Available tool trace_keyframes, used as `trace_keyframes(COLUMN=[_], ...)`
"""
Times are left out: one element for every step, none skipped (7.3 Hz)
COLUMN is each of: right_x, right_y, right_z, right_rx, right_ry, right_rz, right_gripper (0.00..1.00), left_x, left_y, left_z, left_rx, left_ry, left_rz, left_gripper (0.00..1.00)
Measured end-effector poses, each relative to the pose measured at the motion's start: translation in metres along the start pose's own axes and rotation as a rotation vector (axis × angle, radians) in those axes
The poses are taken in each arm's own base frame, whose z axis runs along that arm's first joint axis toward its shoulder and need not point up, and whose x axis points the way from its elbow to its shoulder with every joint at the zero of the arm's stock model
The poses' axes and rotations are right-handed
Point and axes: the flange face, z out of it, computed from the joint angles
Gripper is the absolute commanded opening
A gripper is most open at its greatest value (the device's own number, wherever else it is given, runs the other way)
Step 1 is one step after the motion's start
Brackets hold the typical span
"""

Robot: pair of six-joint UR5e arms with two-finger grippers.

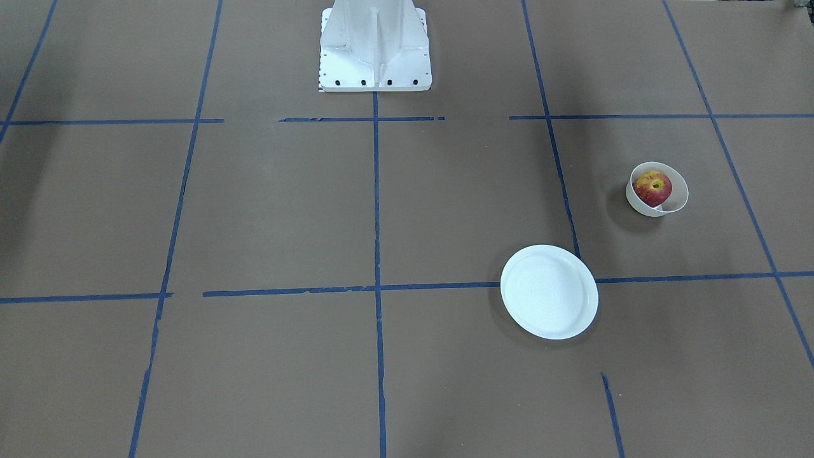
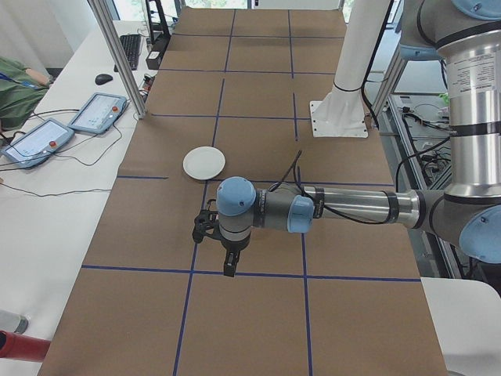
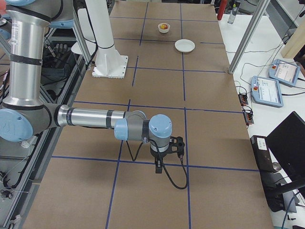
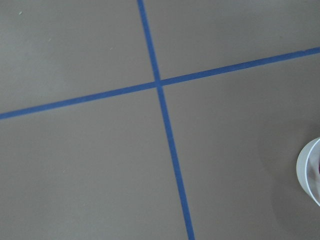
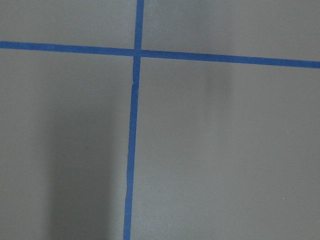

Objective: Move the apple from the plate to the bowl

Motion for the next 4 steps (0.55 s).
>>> trace_keyframes(right_x=[0.0000, 0.0000, 0.0000, 0.0000], right_y=[0.0000, 0.0000, 0.0000, 0.0000], right_z=[0.0000, 0.0000, 0.0000, 0.0000], right_rx=[0.000, 0.000, 0.000, 0.000], right_ry=[0.000, 0.000, 0.000, 0.000], right_rz=[0.000, 0.000, 0.000, 0.000], right_gripper=[1.00, 1.00, 1.00, 1.00], left_x=[-0.0019, -0.0025, -0.0029, -0.0030], left_y=[0.0013, 0.0015, 0.0010, 0.0004], left_z=[-0.0002, -0.0004, -0.0003, -0.0004], left_rx=[-0.005, -0.005, -0.004, -0.003], left_ry=[0.000, -0.002, -0.004, -0.005], left_rz=[-0.008, -0.008, -0.006, -0.005], left_gripper=[1.00, 1.00, 1.00, 1.00])
